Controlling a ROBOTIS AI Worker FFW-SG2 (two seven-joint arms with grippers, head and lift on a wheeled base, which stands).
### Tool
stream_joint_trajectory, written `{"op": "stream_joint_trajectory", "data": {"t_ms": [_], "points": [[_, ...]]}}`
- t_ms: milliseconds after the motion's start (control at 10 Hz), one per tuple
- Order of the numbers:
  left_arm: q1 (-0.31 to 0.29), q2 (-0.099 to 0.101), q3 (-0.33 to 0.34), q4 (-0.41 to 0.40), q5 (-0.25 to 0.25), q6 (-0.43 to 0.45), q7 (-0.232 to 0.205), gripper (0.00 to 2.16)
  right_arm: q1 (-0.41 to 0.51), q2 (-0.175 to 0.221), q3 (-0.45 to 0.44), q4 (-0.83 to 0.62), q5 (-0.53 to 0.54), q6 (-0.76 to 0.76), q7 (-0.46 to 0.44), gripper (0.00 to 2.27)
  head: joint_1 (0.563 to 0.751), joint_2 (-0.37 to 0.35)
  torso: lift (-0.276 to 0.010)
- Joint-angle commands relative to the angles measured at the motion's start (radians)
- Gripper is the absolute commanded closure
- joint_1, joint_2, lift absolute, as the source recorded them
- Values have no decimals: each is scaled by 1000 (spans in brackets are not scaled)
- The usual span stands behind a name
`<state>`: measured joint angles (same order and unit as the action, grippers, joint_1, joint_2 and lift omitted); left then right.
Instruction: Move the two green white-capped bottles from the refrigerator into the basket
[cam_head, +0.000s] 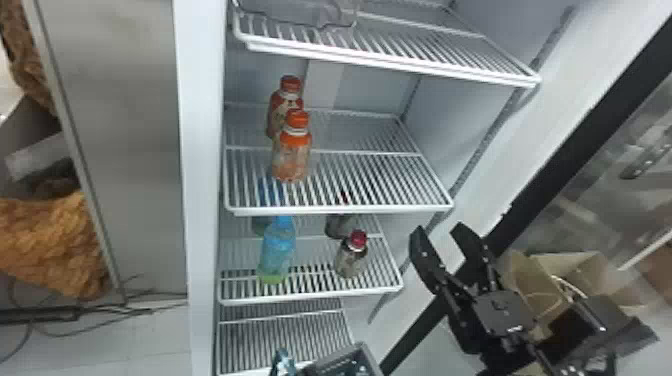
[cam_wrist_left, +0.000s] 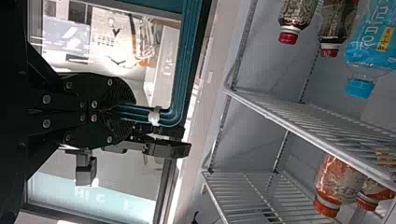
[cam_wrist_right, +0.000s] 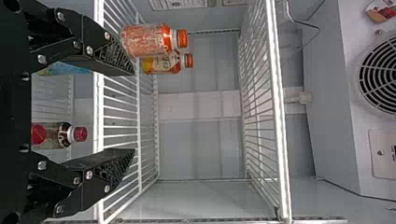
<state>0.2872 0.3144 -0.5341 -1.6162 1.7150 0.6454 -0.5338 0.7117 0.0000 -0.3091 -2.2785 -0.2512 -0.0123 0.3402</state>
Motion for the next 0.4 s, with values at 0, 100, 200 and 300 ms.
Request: {"op": "stream_joint_trajectory", "data": {"t_ms": [0, 100, 200, 300], "points": [[2, 0, 2, 0, 0, 0, -2, 1214, 0, 1, 0, 0, 0, 0, -1, 512, 695, -350, -4], [2, 0, 2, 0, 0, 0, -2, 1214, 0, 1, 0, 0, 0, 0, -1, 512, 695, -350, -4], [2, 0, 2, 0, 0, 0, -2, 1216, 0, 1, 0, 0, 0, 0, -1, 512, 695, -350, -4], [5, 0, 2, 0, 0, 0, -2, 1216, 0, 1, 2, 0, 0, 0, 0, 512, 695, -350, -4]]}}
